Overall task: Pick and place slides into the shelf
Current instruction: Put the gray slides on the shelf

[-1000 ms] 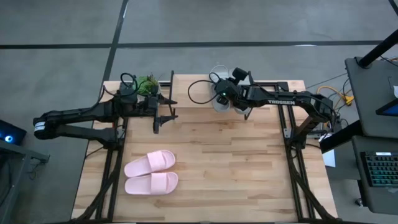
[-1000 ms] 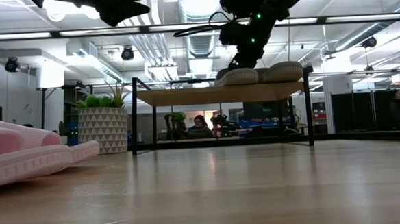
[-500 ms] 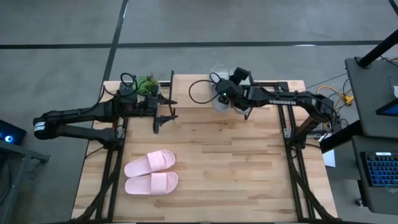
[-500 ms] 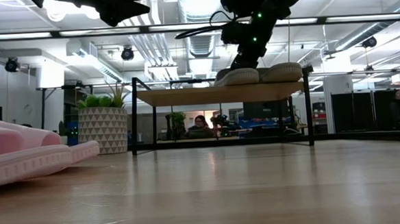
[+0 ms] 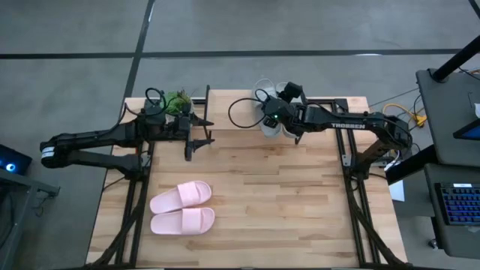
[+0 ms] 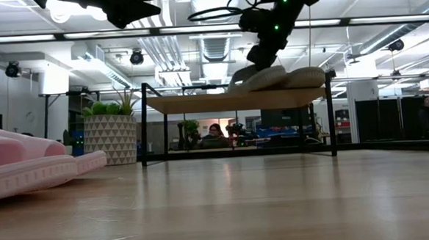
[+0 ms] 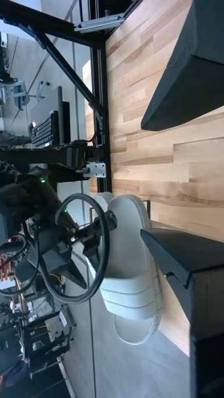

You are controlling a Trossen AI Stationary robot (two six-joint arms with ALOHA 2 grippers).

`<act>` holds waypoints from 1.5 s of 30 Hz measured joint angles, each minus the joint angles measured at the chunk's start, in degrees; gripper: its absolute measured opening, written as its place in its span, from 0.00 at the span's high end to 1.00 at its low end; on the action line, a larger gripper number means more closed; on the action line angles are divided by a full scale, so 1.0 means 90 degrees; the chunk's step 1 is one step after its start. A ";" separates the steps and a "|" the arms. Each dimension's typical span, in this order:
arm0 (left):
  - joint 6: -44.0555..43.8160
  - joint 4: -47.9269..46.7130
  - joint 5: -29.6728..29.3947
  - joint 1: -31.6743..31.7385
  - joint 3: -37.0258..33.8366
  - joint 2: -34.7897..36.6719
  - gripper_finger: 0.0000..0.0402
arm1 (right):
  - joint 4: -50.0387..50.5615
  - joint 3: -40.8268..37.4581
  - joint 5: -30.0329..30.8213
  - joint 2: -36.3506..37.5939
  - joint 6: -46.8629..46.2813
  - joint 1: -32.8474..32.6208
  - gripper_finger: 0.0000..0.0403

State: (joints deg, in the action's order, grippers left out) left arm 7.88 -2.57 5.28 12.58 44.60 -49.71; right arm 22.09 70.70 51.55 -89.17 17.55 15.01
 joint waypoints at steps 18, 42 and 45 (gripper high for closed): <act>-0.0009 -0.0005 0.0002 -0.0002 0.0000 0.0000 0.37 | 0.2019 0.0854 -0.1135 -0.0012 -0.1777 0.0133 0.52; -0.0005 -0.0342 0.0001 0.0000 0.0000 0.0000 0.37 | 0.1132 0.0928 -0.2204 -0.0366 0.3799 0.0239 0.57; -0.0005 -0.0347 0.0000 0.0000 0.0000 0.0000 0.37 | 0.1010 0.0952 -0.2029 -0.0568 0.3826 0.0259 0.58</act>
State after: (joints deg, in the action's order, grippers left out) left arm 7.84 -5.69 5.28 12.58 44.60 -49.71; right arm 31.19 79.26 33.29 -94.28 51.98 17.34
